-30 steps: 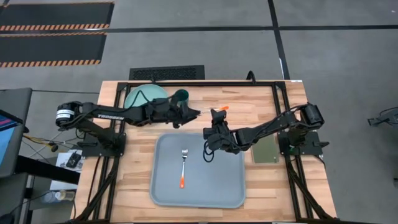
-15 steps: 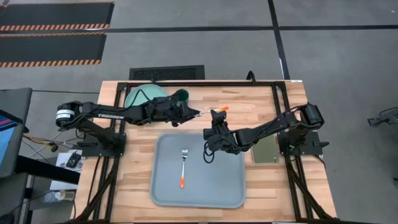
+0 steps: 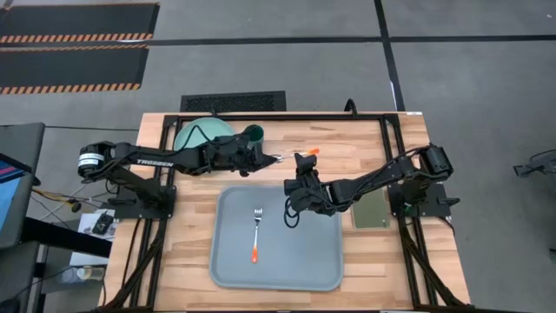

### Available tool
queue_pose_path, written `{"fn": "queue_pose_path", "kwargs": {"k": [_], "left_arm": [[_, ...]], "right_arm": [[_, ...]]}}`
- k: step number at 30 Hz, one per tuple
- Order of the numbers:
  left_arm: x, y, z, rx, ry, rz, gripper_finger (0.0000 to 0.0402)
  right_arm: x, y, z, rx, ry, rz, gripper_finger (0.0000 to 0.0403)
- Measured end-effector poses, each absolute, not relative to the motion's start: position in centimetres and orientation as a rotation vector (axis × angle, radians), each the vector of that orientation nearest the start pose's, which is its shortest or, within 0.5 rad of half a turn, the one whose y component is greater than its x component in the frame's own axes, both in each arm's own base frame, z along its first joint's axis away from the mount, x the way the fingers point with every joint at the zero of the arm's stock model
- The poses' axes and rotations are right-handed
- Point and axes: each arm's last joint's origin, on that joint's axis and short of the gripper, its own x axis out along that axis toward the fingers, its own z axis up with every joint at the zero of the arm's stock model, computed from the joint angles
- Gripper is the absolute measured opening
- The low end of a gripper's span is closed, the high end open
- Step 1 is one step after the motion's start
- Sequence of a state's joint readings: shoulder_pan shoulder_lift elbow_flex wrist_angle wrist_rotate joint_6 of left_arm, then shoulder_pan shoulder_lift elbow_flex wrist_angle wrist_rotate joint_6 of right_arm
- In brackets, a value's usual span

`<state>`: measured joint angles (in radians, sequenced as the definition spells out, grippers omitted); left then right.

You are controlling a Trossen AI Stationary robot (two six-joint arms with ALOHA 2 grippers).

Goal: Pick and place plate/cup/fork/spoon on tray
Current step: Put the orange spoon to the left of orange fork on the blue serving tray

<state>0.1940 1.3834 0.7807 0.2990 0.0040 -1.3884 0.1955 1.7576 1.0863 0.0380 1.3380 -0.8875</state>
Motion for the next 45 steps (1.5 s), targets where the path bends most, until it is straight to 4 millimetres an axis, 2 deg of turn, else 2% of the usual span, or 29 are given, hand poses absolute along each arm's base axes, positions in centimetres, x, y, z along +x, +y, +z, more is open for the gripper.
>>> {"fn": "queue_pose_path", "kwargs": {"k": [6, 15, 19, 25, 32, 39, 45], "left_arm": [[29.3, 5.8, 24.4, -1.403, 0.129, 0.376, 0.0023], [29.3, 5.7, 24.3, -1.365, 0.147, 0.378, 0.0018], [29.2, 5.8, 24.2, -1.358, 0.151, 0.382, 0.0014], [29.3, 5.8, 24.3, -1.347, 0.146, 0.377, 0.0013], [29.2, 6.4, 24.3, -1.293, 0.139, 0.387, 0.0012], [28.9, 7.3, 24.1, -1.215, 0.149, 0.421, 0.0012], [28.3, 8.4, 23.5, -1.134, 0.247, 0.407, 0.0012]], "right_arm": [[35.7, 4.2, 21.3, -1.234, 0.97, -0.842, 0.0008], [35.7, 4.2, 21.3, -1.229, 0.965, -0.835, 0.0013], [35.7, 4.2, 21.2, -1.171, 0.927, -0.834, 0.0045], [35.7, 4.3, 21.2, -1.096, 0.881, -0.854, 0.0128], [35.5, 5.6, 21.2, -0.988, 0.792, -0.874, 0.0207], [34.2, 7.6, 20.8, -0.958, 0.739, -0.988, 0.0229], [31.5, 10.2, 21.9, -0.85, 0.616, -0.976, 0.0223]]}}
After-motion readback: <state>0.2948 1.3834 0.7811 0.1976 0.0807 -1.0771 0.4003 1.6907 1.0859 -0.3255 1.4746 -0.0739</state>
